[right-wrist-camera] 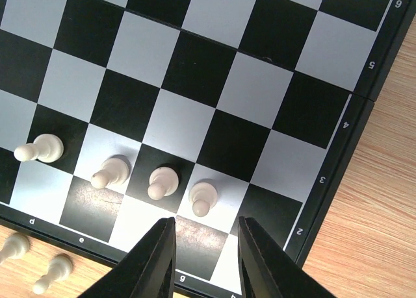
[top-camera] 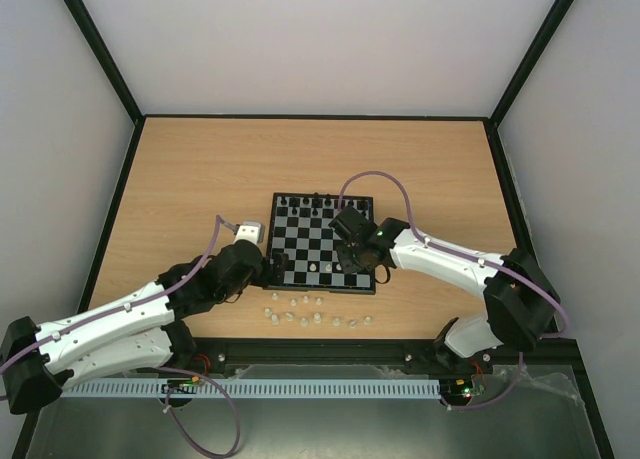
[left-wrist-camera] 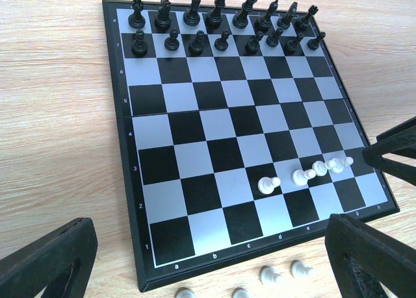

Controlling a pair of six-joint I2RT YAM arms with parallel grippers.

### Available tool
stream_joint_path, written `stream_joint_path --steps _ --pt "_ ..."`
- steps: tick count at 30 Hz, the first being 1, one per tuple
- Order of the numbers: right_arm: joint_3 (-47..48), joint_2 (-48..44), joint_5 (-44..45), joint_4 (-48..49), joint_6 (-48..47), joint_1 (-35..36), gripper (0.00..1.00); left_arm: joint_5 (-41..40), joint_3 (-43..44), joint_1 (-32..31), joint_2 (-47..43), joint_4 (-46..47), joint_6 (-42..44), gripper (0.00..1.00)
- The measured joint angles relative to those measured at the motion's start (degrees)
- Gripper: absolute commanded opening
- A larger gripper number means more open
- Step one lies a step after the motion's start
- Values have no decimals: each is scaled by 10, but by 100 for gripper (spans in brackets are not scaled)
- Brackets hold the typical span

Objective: Set up the chess pieces on the board
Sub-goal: Pick up the chess piece at the center of the board.

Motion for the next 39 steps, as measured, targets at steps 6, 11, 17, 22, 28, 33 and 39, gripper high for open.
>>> stream_joint_path --steps 6,11,17,22,28,33,39 --pt "0 7 0 0 -1 0 27 0 0 0 0 0 0 99" --pt "0 5 -10 1 -2 8 28 0 0 0 0 0 -2 99" --pt "0 -18 -34 6 10 83 28 -5 0 0 -7 -1 -7 99" --pt "0 -2 -54 23 30 136 28 -11 0 0 -34 -1 -13 99" --pt "6 64 -54 34 48 164 27 -19 0 0 -71 -9 -19 99" --pt "19 94 -52 37 54 169 27 -23 0 0 -90 -25 -23 99" --pt "29 109 -51 46 56 169 27 -24 0 0 -99 -27 -24 99"
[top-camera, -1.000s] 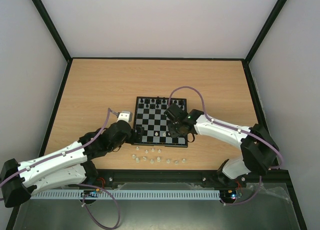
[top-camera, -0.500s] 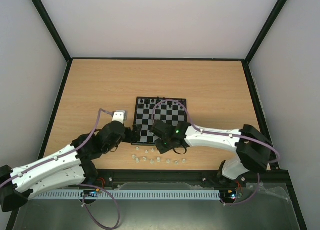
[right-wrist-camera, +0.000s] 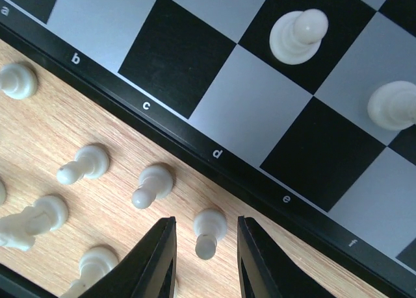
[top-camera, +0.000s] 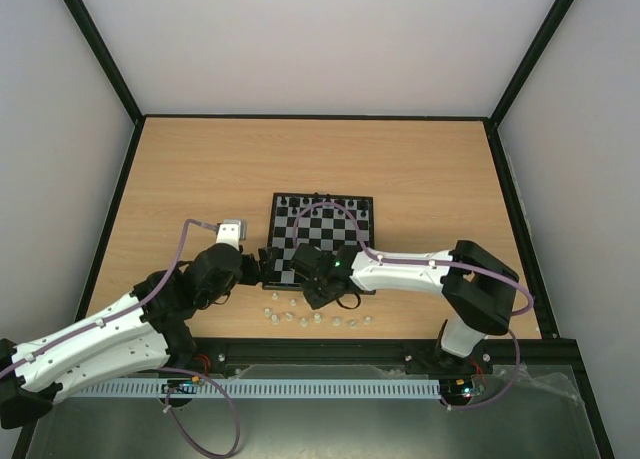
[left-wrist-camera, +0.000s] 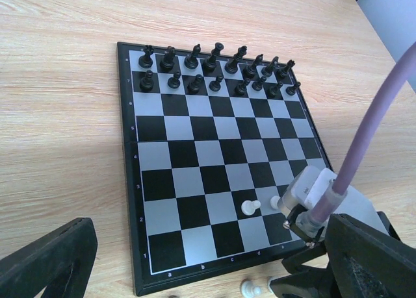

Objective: Set up the chess pieces on the board
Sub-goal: Pick up the chess piece at the center of the board, then place the chess piece on the chessboard.

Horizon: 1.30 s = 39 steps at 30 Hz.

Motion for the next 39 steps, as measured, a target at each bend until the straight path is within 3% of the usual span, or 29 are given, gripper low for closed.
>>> stream_joint_path --steps 18,24,34,39 --pt "2 21 3 2 7 2 5 0 0 0 3 0 0 99" --pt "-9 6 9 -1 9 2 2 0 0 0 10 0 0 99" --pt "-15 -96 53 -45 13 1 3 1 0 0 17 0 0 99" --pt "-24 -113 73 -67 12 -34 4 4 0 0 27 2 0 99"
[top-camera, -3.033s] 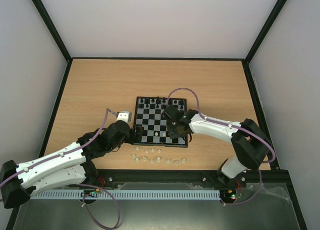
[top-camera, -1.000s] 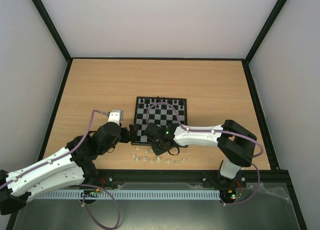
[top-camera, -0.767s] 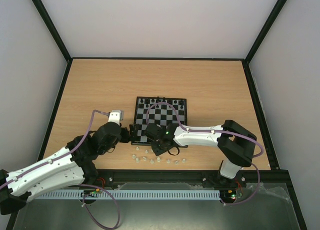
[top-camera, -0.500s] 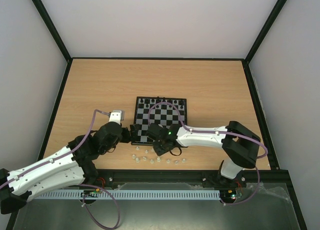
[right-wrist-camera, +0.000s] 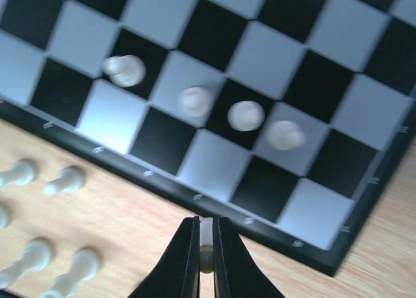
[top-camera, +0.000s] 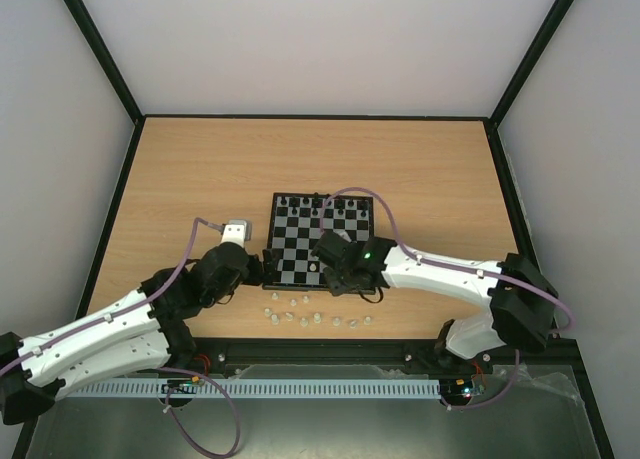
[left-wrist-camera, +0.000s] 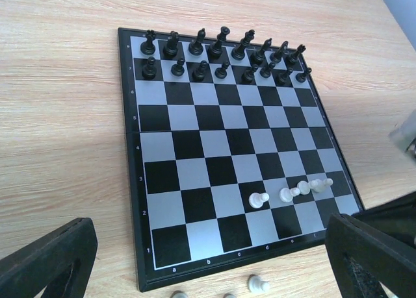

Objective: Set up the chess pieces on the board
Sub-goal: Place the chess piece on the chessboard.

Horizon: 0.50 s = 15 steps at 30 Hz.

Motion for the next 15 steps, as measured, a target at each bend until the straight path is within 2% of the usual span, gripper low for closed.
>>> stream_joint_path --steps 8,15 --pt "-20 -32 10 -20 -16 -101 5 6 0 0 23 5 2 99" --pt "-20 1 17 -22 -30 -145 5 12 0 0 30 13 4 99"
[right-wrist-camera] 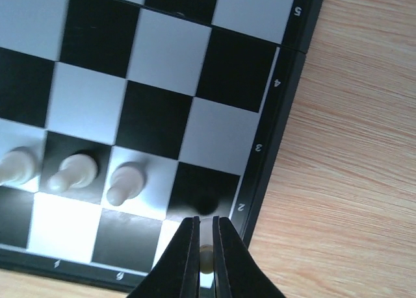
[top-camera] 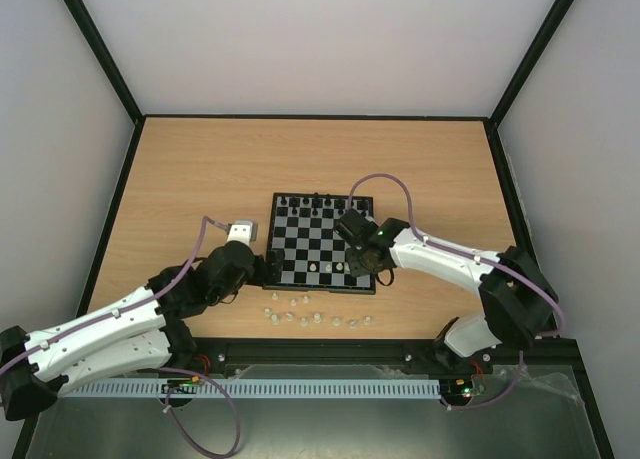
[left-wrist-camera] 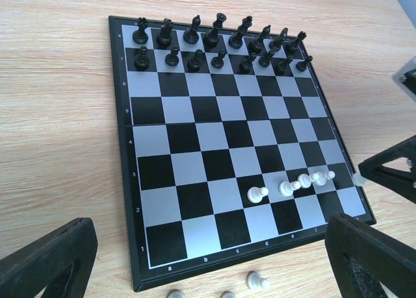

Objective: Set up the chess pieces on the board
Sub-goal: Place the chess piece on the chessboard.

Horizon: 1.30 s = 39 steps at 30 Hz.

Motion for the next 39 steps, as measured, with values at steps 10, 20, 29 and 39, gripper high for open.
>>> stream_joint_path --steps 10,20,29,39 --pt "0 41 -3 13 -21 -26 5 5 0 0 5 8 2 99" --pt "0 47 -23 37 -35 -28 11 5 0 0 11 12 4 99" --pt "0 47 -24 43 -38 -28 22 14 0 0 21 12 4 99" --pt "0 -30 -4 27 -29 -28 36 35 1 -22 85 10 5 99"
